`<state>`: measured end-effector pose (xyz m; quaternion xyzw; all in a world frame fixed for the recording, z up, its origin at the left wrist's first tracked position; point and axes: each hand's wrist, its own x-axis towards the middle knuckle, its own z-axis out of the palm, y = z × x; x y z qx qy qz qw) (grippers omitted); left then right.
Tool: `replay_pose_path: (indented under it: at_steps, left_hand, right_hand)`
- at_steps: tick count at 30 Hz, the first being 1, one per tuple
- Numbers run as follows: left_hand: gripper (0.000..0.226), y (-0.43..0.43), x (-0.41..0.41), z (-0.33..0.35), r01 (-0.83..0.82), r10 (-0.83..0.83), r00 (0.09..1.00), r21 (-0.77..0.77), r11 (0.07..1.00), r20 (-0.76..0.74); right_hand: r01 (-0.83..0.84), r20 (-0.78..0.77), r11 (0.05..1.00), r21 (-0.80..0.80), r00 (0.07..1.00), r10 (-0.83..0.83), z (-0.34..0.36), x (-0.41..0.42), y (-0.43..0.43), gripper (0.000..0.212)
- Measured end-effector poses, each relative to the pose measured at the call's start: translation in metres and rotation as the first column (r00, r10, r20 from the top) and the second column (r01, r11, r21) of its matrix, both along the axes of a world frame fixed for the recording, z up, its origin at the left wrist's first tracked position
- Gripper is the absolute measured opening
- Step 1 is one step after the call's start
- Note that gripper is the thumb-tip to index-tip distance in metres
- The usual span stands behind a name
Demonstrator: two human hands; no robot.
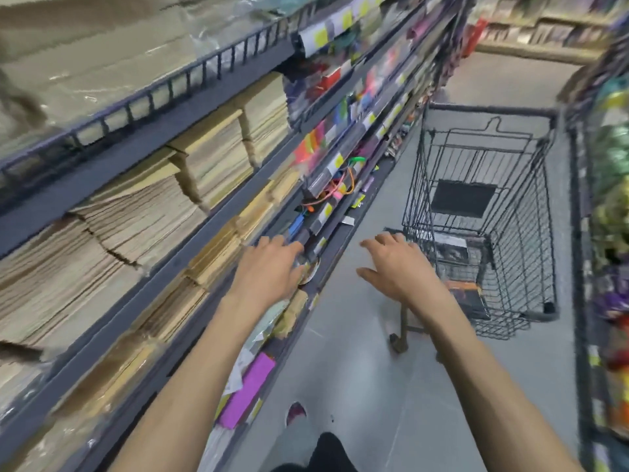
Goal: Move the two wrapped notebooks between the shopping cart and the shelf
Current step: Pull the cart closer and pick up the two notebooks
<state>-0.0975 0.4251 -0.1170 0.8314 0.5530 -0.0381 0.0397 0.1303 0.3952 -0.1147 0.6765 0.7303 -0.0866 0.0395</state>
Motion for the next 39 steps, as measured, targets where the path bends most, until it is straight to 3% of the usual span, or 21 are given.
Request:
replay_pose_path:
  at_steps: [6,15,26,39]
  left_hand:
    - [0.042,0.076,0.06,0.012,0.125,-0.125,0.992,-0.003,0.992,0.034]
    - [0.043,0.202,0.132,0.015,0.313,-0.313,0.949,-0.028,0.949,-0.03]
    - [0.039,0.271,0.236,-0.005,0.447,-0.446,0.895,-0.06,0.893,0.029]
    - [0.04,0.33,0.393,-0.058,0.568,-0.581,0.811,-0.15,0.809,-0.065]
  right_hand:
    - [0.151,0.018,0.988,0.034,0.988,-0.152,0.014,0.04,0.046,0.055]
    - [0.392,-0.025,0.92,-0.014,0.92,-0.392,0.02,0.092,0.122,0.057]
    - [0.636,-0.115,0.762,-0.122,0.754,-0.647,-0.016,0.172,0.139,0.065]
    - [0.763,-0.221,0.587,-0.273,0.544,-0.81,-0.086,0.304,0.148,0.057]
